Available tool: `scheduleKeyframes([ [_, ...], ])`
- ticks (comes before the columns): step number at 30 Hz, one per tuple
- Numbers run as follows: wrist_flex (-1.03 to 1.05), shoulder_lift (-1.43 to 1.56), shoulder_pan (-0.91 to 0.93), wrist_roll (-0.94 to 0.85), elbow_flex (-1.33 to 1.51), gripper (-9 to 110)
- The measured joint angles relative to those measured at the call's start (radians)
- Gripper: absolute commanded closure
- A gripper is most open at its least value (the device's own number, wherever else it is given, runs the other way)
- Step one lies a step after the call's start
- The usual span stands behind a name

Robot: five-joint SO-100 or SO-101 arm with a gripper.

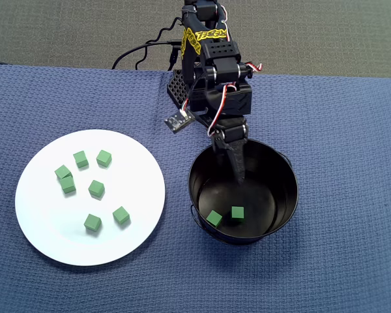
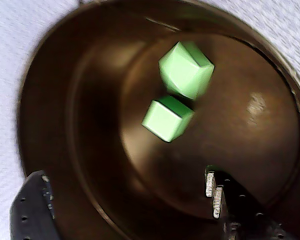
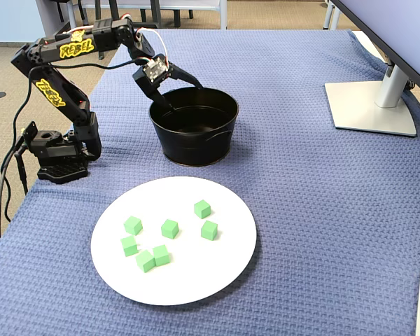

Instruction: Pick up the green cubes from the white plate and place them in the black recipient

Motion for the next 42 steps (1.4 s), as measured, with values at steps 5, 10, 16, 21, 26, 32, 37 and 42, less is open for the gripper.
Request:
scheduleKeyframes([
  [5, 0.147, 0.028, 0.201, -0.109, -0.075, 79],
  [10, 0.172, 0.052, 0.448, -0.345, -0.086, 77],
  [16, -0.049, -0.043, 0.706, -0.713, 0.034, 77],
  [21, -0.213, -0.181, 0.833, -0.729, 0.074, 79],
  [26, -0.250, -0.284, 0.893, -0.457, 0.063, 77],
  [32, -0.276, -0.397, 0.979, -0.109, 0.041, 78],
  [37, -0.288, -0.433, 1.048, 0.084, 0.026, 78],
  [42, -0.288, -0.460, 1.039, 0.127, 0.021, 80],
])
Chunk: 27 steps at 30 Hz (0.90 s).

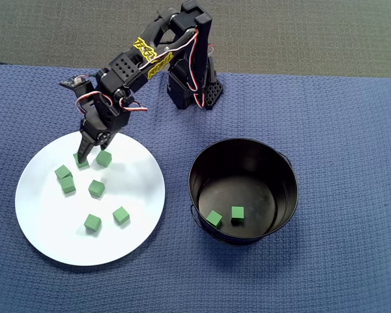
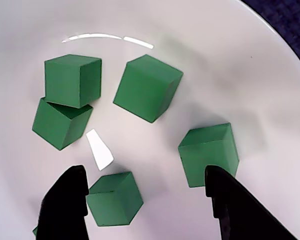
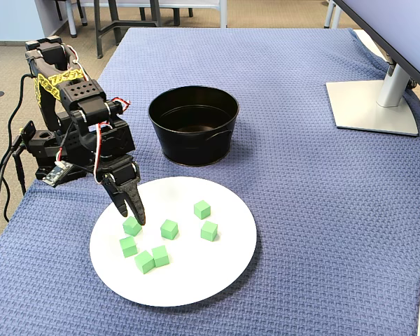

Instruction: Pick up the green cubes from the white plate and place them in the black recipient

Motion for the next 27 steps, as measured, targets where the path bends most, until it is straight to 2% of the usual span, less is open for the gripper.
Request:
scheduleKeyframes([
  [12, 0.038, 0.000, -0.031, 0.000, 0.003, 80],
  [27, 0.155, -0.018, -0.087, -0.206, 0.014, 80],
])
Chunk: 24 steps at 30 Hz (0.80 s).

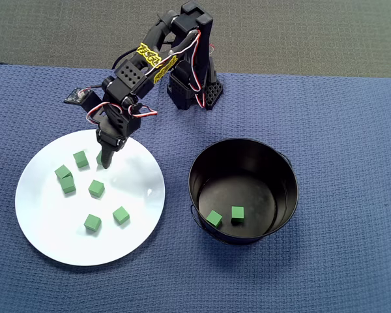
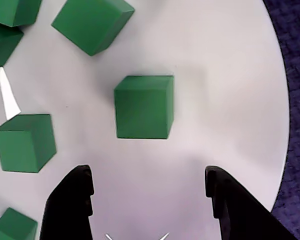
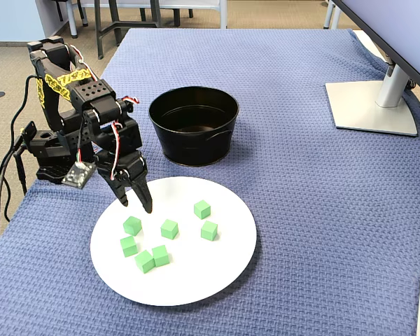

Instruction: Pick up the green cubes from the white plate and place them in the black recipient

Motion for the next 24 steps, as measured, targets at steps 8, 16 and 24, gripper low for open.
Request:
scheduleKeyframes([
  [8, 0.000, -0.097, 0.031, -0.054, -0.052, 81],
  [16, 0.000, -0.166, 0.055, -0.063, -0.133, 81],
  [24, 0.000, -0.213, 0.066, -0.064, -0.167, 83],
])
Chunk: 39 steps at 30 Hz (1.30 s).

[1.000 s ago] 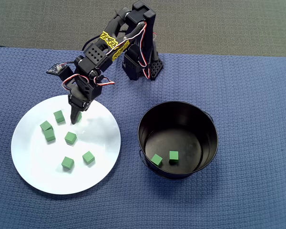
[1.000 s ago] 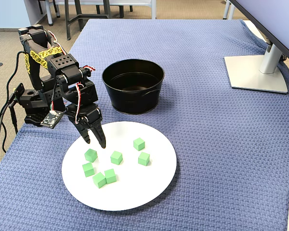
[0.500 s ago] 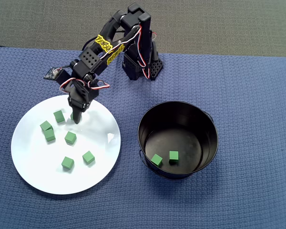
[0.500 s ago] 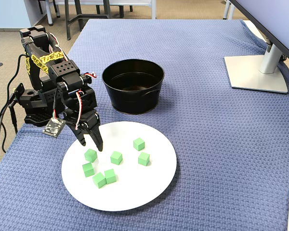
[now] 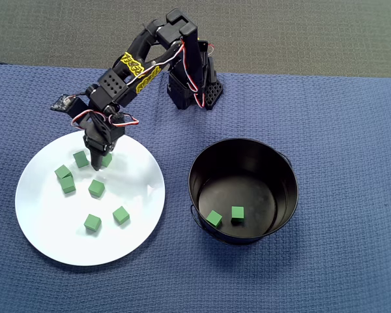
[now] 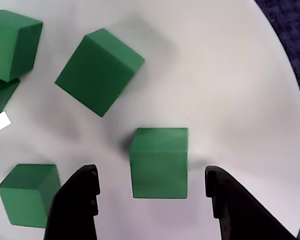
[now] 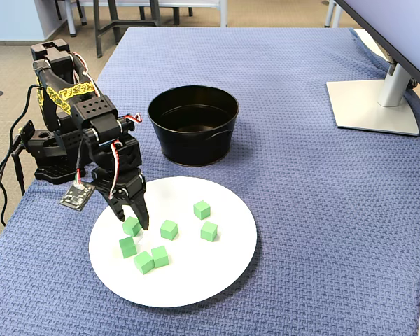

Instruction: Pick up the green cubes from the white plate and place them in the black recipient

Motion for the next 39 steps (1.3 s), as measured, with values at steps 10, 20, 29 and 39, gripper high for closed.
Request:
scheduleKeyframes([
  [10, 0.000, -0.032, 0.012, 0.000, -0.020, 87],
  [20, -0.002, -0.037, 0.012, 0.000, -0.028, 101],
  [29, -0.005, -0.037, 0.012, 0.000, -0.028, 101],
  [39, 0.150, 0.305, -0.015, 0.104, -0.028, 101],
])
